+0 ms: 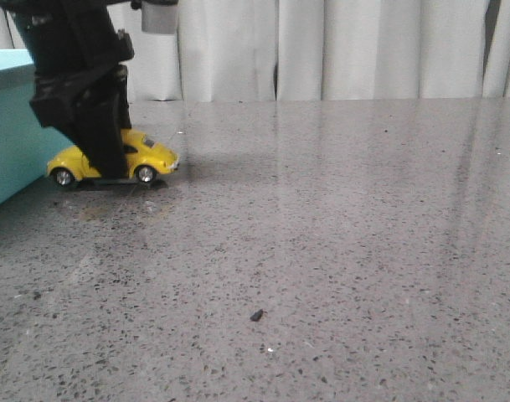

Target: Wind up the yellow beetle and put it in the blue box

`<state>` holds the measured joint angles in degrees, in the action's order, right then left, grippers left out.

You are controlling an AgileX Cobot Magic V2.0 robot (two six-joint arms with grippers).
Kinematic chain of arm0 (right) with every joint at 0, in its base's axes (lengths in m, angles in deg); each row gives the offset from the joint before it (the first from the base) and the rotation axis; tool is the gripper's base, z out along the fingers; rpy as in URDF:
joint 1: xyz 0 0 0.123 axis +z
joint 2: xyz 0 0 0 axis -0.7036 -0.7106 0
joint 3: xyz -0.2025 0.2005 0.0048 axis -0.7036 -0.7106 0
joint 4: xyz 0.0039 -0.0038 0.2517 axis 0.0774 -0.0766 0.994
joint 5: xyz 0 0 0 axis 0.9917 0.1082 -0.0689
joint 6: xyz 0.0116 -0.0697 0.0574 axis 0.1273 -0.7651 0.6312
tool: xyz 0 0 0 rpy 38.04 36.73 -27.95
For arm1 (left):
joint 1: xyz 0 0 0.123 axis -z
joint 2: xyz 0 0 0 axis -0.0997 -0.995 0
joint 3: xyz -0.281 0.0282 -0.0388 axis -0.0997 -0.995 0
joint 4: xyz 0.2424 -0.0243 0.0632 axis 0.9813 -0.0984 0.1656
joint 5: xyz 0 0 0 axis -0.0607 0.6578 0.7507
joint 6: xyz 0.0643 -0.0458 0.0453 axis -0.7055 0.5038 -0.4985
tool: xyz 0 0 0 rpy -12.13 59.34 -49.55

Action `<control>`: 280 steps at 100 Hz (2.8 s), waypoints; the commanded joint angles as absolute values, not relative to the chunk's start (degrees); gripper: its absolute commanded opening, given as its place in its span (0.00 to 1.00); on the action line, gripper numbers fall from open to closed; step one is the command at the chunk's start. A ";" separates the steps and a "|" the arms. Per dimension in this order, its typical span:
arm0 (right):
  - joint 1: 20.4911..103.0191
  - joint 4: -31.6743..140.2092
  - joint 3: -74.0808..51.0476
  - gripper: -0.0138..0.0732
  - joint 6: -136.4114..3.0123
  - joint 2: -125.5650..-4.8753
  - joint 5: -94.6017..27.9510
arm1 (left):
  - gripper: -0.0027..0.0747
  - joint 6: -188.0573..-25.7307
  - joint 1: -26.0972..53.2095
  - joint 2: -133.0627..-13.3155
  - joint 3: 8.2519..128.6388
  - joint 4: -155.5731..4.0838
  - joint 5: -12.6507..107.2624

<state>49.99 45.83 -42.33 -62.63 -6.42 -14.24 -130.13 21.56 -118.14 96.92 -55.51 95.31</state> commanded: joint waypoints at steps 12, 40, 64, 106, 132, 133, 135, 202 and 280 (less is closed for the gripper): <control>49.95 46.09 -41.09 0.08 -62.96 -7.25 -18.41 | 0.07 -127.50 21.60 -114.73 108.74 -58.54 97.03; 49.95 46.09 -41.09 0.08 -62.96 -7.25 -18.41 | 0.07 -105.40 18.19 -113.97 124.21 -47.80 101.23; 49.95 46.09 -41.09 0.08 -62.96 -7.25 -18.41 | 0.07 -83.00 6.59 -113.83 123.65 -46.84 107.51; 49.95 46.09 -41.09 0.08 -62.96 -7.25 -17.34 | 0.07 -76.94 -3.89 -117.14 110.33 -50.67 107.28; 49.95 46.09 -41.09 0.08 -62.96 -7.25 -17.29 | 0.10 -75.66 -3.98 -121.08 106.75 -50.67 106.13; 49.95 46.09 -41.09 0.08 -62.96 -7.25 -17.29 | 0.11 -75.36 -3.98 -121.20 106.75 -50.67 106.11; 49.95 46.09 -41.09 0.08 -62.96 -7.25 -17.29 | 0.12 -75.11 -3.98 -121.24 106.75 -50.67 105.81; 49.95 46.58 -41.09 0.08 -62.85 -5.61 -13.99 | 0.65 -74.71 -1.70 -97.82 94.54 -52.20 83.56; 53.32 46.61 -44.56 0.08 -62.85 -5.17 -22.05 | 0.01 -74.33 7.25 -34.86 34.38 -51.30 50.25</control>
